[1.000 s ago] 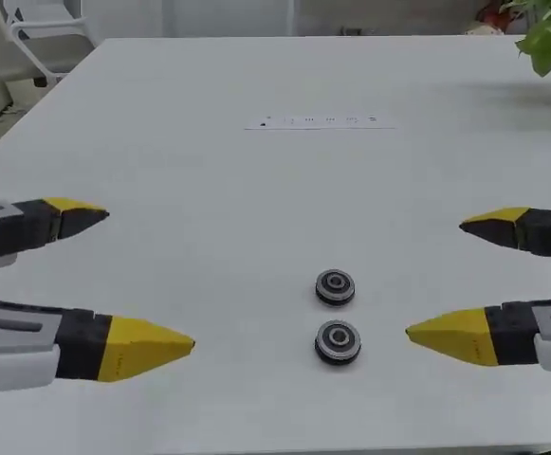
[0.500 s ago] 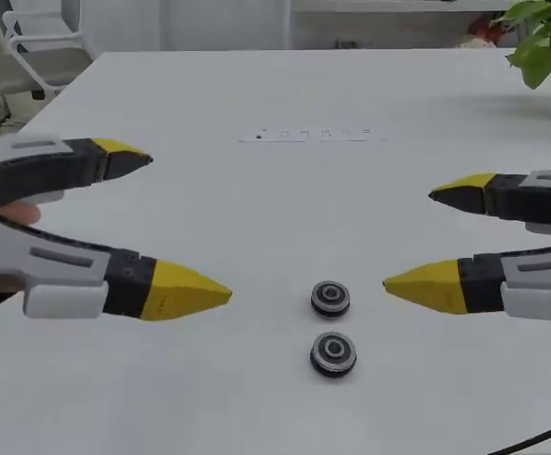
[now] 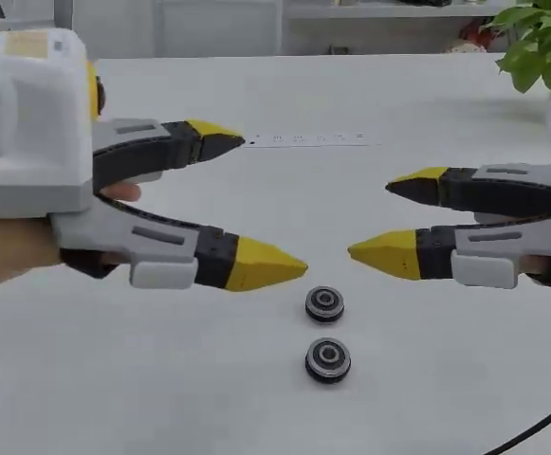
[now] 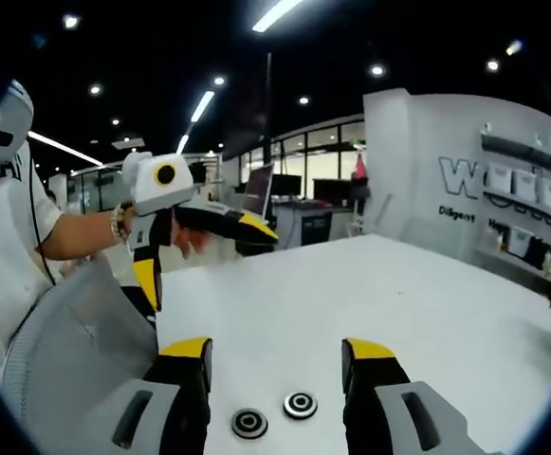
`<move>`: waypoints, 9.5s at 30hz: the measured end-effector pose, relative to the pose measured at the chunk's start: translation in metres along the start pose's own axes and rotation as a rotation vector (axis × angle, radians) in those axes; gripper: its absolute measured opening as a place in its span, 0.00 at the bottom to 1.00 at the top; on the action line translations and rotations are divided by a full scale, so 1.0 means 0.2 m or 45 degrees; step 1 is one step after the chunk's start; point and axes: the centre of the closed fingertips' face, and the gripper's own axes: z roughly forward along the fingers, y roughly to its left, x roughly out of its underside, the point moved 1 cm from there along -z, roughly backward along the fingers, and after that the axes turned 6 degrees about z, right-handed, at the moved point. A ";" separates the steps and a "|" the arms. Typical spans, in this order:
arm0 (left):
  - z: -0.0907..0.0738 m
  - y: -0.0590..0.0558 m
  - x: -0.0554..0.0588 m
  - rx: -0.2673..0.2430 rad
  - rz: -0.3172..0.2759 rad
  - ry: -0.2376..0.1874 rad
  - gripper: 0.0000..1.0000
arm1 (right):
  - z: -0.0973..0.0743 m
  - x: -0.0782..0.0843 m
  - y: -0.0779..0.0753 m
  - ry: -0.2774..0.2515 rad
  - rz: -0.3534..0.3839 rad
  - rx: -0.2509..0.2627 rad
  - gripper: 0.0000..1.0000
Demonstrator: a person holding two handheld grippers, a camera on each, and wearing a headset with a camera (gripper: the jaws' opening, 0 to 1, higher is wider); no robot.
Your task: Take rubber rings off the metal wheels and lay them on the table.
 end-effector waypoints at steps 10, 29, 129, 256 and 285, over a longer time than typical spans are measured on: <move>0.12 -0.05 0.12 0.000 0.057 0.008 0.75 | 0.07 0.13 0.01 -0.024 0.050 -0.078 0.42; 0.25 -0.17 0.34 0.039 -0.060 0.065 0.60 | 0.13 0.56 0.01 0.336 0.139 -0.146 0.33; 0.37 -0.38 0.70 0.203 -0.127 0.270 0.16 | 0.17 0.79 0.02 0.583 -0.002 -0.099 0.00; 0.37 -0.37 0.70 0.180 -0.118 0.200 0.14 | 0.20 0.61 0.04 0.315 0.911 -0.079 0.00; 0.38 -0.38 0.70 0.187 -0.120 0.270 0.14 | 0.18 0.69 0.02 0.387 0.959 -0.030 0.00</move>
